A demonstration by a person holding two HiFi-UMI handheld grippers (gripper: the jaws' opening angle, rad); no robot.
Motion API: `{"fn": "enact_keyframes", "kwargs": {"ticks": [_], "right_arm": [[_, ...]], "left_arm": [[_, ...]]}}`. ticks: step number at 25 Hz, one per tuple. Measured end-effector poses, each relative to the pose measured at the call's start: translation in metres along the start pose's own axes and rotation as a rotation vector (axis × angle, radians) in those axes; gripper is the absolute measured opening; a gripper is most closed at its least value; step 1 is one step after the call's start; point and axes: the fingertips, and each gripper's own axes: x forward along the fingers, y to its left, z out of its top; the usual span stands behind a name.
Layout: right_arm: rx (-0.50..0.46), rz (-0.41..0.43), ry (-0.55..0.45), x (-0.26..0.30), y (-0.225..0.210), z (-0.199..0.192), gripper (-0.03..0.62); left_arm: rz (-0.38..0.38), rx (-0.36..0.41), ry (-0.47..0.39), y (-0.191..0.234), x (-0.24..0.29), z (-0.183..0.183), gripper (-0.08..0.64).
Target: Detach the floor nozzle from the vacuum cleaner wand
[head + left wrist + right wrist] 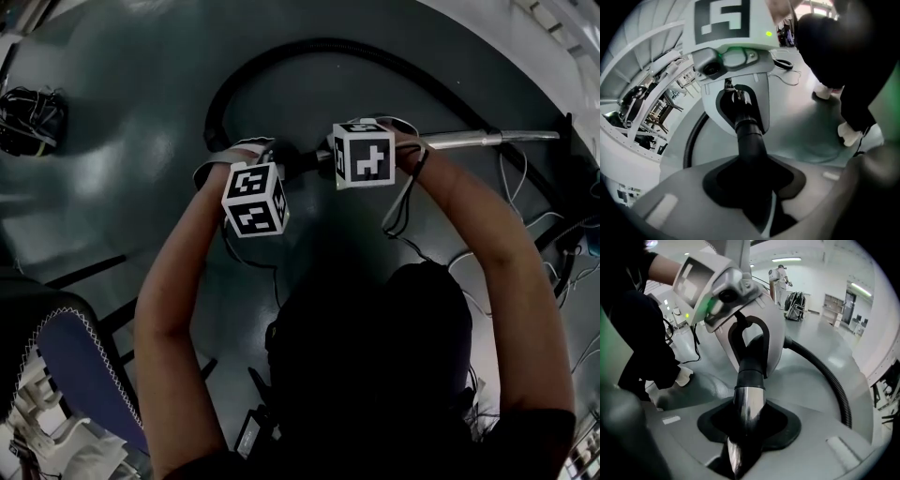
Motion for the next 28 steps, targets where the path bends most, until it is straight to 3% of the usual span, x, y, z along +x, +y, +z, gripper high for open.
{"fn": "enact_keyframes", "kwargs": {"ticks": [10,12,14,18,20,24,28], "right_arm": [[-0.183,-0.239,0.011,-0.006,-0.007,-0.007,0.130],[-0.207,-0.272,0.020,-0.007,-0.008,-0.010,0.130],[-0.183,-0.230,0.023,-0.009,-0.006,-0.015,0.129],[-0.059,-0.032,-0.001,-0.018,0.003,-0.017,0.130],[-0.014,0.019,-0.016,-0.024,0.004,-0.014,0.132],[-0.050,-0.048,-0.014,-0.023,0.002,-0.011,0.133],[-0.070,-0.087,-0.007,-0.026,0.000,-0.009,0.135]], "left_arm": [[-0.237,-0.119,-0.077,-0.008,-0.004,0.010,0.136],[-0.247,-0.134,-0.095,-0.009,-0.006,0.013,0.138],[-0.170,-0.109,-0.124,-0.007,-0.006,0.019,0.138],[0.049,-0.011,-0.156,0.003,-0.009,0.023,0.128],[0.109,0.020,-0.156,0.008,-0.011,0.022,0.120],[0.103,0.028,-0.159,0.008,-0.011,0.020,0.124],[0.250,0.044,-0.246,0.015,-0.024,0.022,0.136]]}}
